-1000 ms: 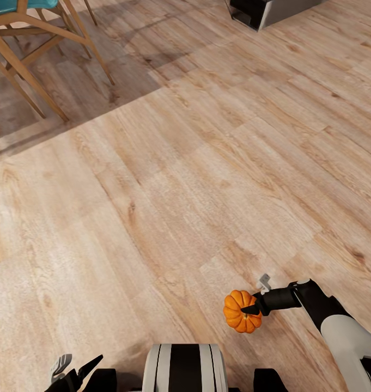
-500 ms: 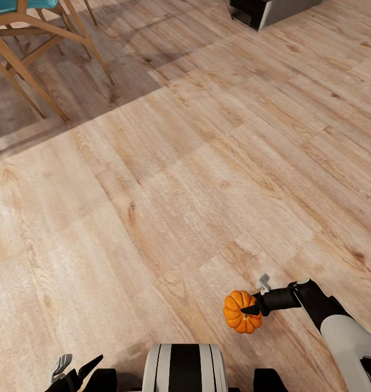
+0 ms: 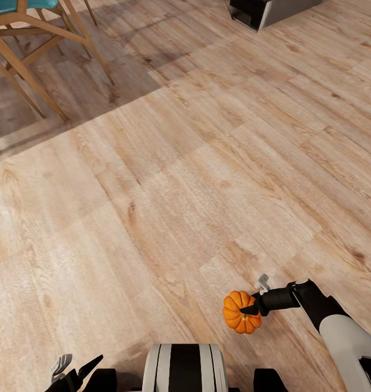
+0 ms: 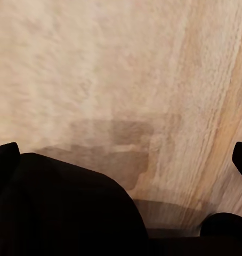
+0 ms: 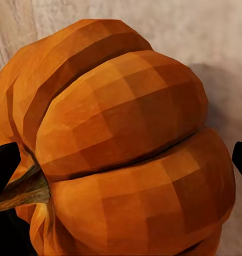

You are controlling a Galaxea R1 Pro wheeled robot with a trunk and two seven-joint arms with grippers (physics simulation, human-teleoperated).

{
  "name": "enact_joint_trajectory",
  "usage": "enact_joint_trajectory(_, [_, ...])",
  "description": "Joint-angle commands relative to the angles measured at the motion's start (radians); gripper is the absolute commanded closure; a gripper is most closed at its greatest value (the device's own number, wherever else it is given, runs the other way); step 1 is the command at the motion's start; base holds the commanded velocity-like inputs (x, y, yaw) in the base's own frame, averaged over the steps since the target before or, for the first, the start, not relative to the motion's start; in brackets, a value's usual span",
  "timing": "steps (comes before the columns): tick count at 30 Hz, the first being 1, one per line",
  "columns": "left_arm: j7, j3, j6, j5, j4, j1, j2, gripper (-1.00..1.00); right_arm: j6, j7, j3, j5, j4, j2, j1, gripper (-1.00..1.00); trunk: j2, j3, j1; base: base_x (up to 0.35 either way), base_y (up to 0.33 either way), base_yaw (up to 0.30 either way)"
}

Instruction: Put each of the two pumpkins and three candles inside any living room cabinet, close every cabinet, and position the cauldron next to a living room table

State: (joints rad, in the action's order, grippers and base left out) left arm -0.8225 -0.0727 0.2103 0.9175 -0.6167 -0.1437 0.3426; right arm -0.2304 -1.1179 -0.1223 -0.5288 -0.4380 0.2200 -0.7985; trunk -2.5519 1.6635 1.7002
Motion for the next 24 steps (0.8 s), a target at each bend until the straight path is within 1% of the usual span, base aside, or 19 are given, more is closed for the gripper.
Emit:
enact_joint_trajectory(1, [-0.001,-0.004,0.009,0.011,0.0,0.0,0.001,-1.0,-0.009,0.029,-0.002,-0.016,0.05,-0.001,0.001,-1.0,0.0,0.001,0.0,0.0,0.0,0.0])
enact_joint_trajectory(4, [-0.002,-0.004,0.009,0.011,0.0,0.0,0.001,-1.0,-0.007,0.028,-0.001,-0.017,0.058,-0.005,0.001,-1.0,0.0,0.001,0.0,0.0,0.0,0.0])
enact_joint_trajectory(24, [-0.003,-0.004,0.009,0.011,0.0,0.0,0.001,-1.0,-0.003,0.033,-0.001,-0.017,0.062,-0.005,0.001,-1.0,0.0,0.001,0.0,0.0,0.0,0.0])
